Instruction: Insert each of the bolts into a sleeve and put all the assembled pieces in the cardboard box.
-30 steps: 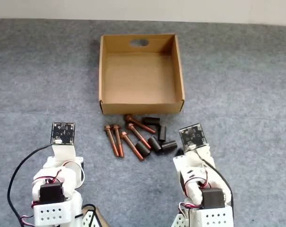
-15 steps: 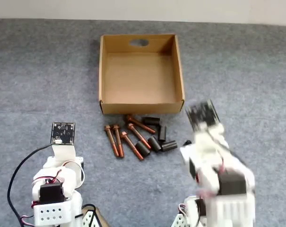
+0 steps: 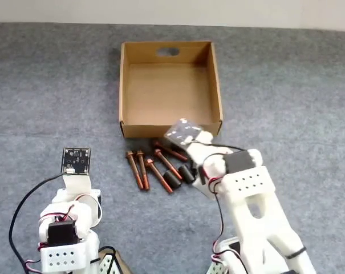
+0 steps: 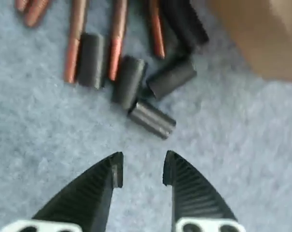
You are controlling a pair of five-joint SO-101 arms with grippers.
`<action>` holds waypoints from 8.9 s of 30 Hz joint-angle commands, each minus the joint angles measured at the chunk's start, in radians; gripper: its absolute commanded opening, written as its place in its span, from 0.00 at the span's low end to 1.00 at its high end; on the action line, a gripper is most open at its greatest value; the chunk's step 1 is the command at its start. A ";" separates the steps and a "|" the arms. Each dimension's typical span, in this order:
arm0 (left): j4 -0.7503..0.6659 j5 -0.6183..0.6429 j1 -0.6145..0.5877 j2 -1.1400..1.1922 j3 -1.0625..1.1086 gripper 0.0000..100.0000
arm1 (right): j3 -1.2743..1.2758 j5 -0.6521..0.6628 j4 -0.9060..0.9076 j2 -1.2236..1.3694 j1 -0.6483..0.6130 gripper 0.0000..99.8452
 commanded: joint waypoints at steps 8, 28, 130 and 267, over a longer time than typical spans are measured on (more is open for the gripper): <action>-0.008 -0.005 0.010 -0.005 0.018 0.01 | -0.038 0.026 -0.058 0.143 -0.018 0.23; -0.008 -0.005 0.010 -0.005 0.018 0.01 | -0.041 0.298 -0.183 0.361 -0.022 0.23; -0.008 -0.005 0.010 -0.005 0.018 0.01 | 0.311 -0.247 -0.163 -0.124 0.110 0.01; -0.339 -0.029 0.335 1.623 -0.826 0.20 | 0.720 -0.563 -0.387 -0.814 0.120 0.01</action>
